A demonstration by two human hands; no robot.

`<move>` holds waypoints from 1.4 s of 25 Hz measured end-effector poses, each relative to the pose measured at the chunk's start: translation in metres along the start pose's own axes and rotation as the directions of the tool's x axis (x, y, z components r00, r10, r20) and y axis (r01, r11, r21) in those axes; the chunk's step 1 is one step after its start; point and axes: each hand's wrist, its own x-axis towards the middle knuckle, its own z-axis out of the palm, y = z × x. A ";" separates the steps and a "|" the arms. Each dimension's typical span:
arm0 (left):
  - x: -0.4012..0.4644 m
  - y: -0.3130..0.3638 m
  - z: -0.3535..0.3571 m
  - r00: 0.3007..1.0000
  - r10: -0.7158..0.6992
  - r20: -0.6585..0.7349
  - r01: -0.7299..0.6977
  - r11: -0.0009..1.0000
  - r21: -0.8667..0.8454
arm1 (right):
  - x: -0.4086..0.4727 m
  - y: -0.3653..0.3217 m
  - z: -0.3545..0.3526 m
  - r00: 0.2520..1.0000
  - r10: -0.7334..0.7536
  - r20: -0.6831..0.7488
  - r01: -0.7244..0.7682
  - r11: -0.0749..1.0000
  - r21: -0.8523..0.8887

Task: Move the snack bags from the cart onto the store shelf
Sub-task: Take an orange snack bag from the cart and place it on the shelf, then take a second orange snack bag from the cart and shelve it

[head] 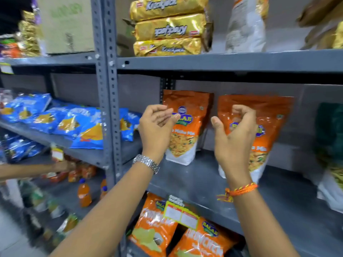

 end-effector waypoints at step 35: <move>-0.496 -0.148 -0.513 -0.565 -0.601 -0.565 0.612 0.153 -0.776 | -0.769 0.104 0.173 -0.870 0.209 0.447 0.116 0.967 -0.226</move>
